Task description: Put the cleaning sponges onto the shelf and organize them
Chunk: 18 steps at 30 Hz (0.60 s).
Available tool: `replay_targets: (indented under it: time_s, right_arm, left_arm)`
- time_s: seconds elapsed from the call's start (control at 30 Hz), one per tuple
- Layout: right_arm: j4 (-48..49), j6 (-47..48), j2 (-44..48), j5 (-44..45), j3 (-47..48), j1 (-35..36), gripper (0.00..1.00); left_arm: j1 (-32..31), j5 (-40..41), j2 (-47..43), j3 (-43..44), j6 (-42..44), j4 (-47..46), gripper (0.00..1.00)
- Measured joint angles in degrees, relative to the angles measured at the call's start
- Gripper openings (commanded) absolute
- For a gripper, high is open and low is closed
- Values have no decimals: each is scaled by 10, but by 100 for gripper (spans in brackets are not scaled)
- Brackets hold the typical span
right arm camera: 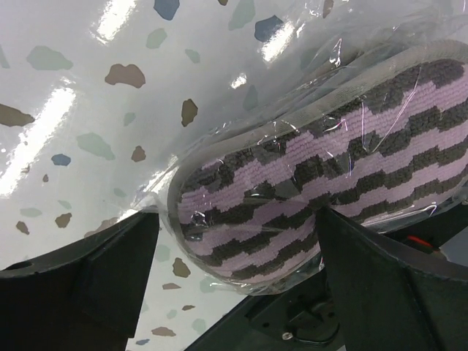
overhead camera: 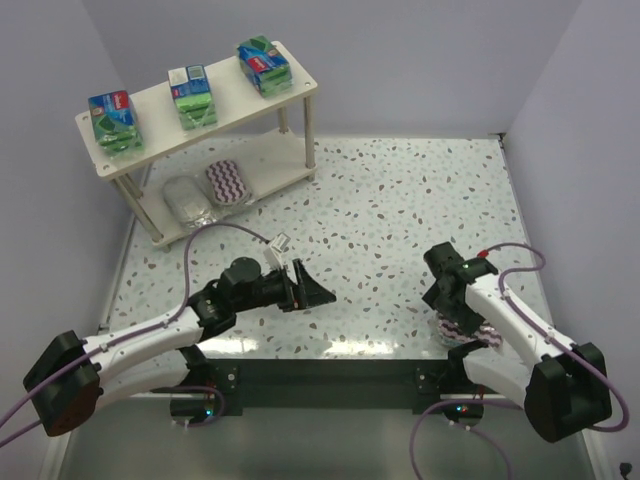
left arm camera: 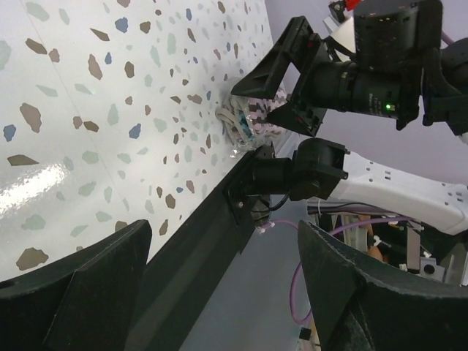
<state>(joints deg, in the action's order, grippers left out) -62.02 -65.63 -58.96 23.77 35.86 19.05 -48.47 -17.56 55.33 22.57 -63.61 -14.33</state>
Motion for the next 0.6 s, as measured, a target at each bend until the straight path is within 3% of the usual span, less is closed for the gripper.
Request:
replay_targets:
  time_s: [0.23, 0.6]
  right_arm:
    - [12, 21, -41, 7, 0, 0, 78]
    - [74, 203, -61, -56, 1, -4, 58]
  left_arm:
    - [0, 0, -8, 0, 8, 5, 86]
    - [0, 33, -12, 0, 18, 54, 86]
